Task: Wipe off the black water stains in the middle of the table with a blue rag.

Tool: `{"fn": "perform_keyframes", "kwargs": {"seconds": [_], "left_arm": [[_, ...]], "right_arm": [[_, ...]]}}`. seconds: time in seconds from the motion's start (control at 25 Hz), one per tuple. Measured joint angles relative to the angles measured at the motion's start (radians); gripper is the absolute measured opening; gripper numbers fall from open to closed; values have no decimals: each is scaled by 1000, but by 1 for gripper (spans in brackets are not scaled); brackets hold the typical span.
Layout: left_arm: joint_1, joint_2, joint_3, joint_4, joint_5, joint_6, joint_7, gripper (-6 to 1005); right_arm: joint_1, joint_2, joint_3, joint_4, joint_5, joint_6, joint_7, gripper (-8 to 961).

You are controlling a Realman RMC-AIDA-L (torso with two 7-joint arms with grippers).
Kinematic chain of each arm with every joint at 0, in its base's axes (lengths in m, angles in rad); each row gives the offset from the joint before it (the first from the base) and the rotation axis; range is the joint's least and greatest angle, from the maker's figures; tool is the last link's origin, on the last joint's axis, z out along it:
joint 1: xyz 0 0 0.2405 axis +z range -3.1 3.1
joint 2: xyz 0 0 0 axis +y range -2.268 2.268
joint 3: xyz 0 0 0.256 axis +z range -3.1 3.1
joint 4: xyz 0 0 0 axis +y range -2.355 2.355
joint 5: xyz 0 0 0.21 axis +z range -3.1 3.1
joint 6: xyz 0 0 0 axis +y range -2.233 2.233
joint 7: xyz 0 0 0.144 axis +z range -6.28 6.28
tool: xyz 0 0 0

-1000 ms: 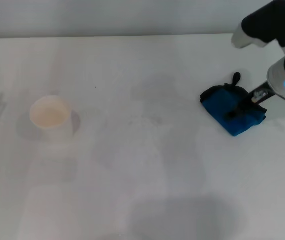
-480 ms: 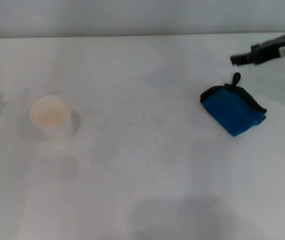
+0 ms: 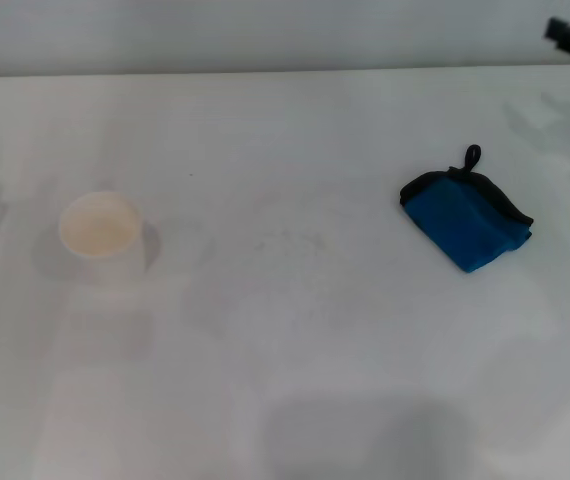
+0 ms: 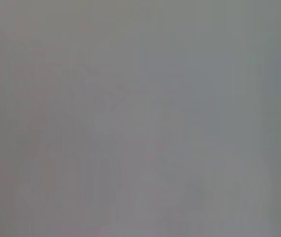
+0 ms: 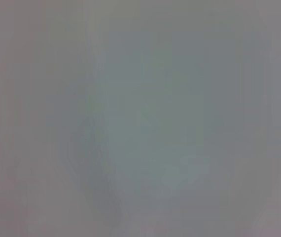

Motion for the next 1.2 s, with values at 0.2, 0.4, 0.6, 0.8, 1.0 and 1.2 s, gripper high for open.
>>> {"fn": "perform_keyframes", "kwargs": {"seconds": [0.2,0.4,0.6,0.8,1.0,1.2], "left_arm": [[0,1,-1,-10,-1,-3,0,889],[-1,1,-1,-10,-18,-4,0,889],[-3,1,-1,-11,-36,-4,0,889],[-3,1,-1,-11,-38,-2,0,889],[-2,0,-1,-11,-38,-1,0,889],[5,-1,-1,-11,-38,-2,1,889]], "right_arm": [[-39,4,105,181,287,28,-351,721],[-81,7,124,364,539,121,-722,722],[-101,10,128,528,673,227,-1015,717],[-121,11,134,616,697,247,-1131,713],[-144,12,144,661,699,221,-1157,708],[-165,13,145,672,701,202,-1157,705]]}}
